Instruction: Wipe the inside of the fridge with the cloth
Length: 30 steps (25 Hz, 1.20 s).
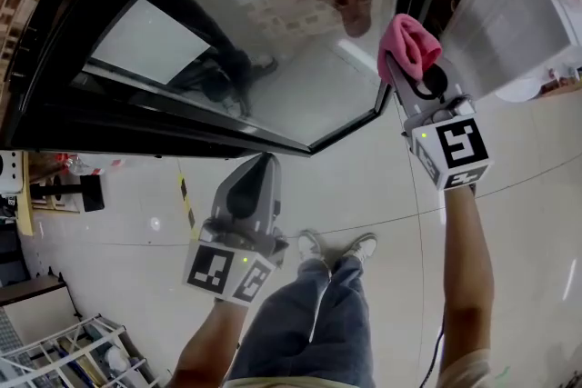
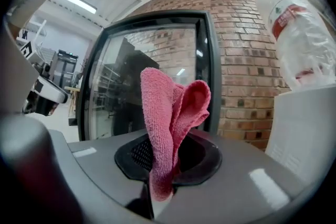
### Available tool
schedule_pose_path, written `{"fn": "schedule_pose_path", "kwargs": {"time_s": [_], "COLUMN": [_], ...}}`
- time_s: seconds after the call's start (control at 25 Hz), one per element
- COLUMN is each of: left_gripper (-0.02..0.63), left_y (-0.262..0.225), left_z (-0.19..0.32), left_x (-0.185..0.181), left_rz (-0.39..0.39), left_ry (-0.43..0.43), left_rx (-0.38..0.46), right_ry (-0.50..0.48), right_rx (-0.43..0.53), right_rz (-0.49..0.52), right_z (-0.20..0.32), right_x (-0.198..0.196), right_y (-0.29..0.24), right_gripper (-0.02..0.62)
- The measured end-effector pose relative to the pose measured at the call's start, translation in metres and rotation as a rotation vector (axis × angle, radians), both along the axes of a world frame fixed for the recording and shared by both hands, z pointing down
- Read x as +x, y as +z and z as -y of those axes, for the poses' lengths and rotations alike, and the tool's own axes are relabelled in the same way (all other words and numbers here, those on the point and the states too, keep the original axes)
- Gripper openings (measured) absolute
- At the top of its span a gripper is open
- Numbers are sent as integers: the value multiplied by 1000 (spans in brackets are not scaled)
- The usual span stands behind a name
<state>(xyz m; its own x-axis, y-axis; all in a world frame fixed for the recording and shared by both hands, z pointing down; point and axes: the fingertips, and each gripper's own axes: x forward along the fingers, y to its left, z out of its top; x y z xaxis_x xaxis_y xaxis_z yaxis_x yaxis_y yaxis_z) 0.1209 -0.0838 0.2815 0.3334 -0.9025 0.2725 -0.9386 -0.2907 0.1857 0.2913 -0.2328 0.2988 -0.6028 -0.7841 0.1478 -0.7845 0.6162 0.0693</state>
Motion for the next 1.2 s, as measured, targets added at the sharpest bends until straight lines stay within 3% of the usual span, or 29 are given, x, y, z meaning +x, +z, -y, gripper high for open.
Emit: {"fn": "schedule_pose_path", "kwargs": {"time_s": [0.16, 0.4, 0.6, 0.76, 1.0, 1.2], "left_gripper": [-15, -15, -15, -15, -15, -15], "left_y": [14, 31, 44, 57, 68, 73], "left_z": [3, 1, 5, 6, -3, -5], "left_x": [-1, -6, -27, -43, -82, -91], "left_rz": [8, -14, -21, -19, 40, 48], "left_ry": [-24, -27, -47, -37, -18, -2], "left_rx": [-14, -24, -18, -33, -48, -54], "right_ry": [10, -2, -84, -160, -212, -166], "right_rx": [-30, 19, 84, 4, -50, -11], "right_rz": [-20, 18, 77, 39, 74, 122], "right_z": [6, -14, -64, -104, -134, -128], "right_x": [13, -6, -80, -148, -222, -227], "right_y": [12, 10, 4, 40, 71, 78], "right_gripper": [67, 67, 67, 66, 66, 64]}}
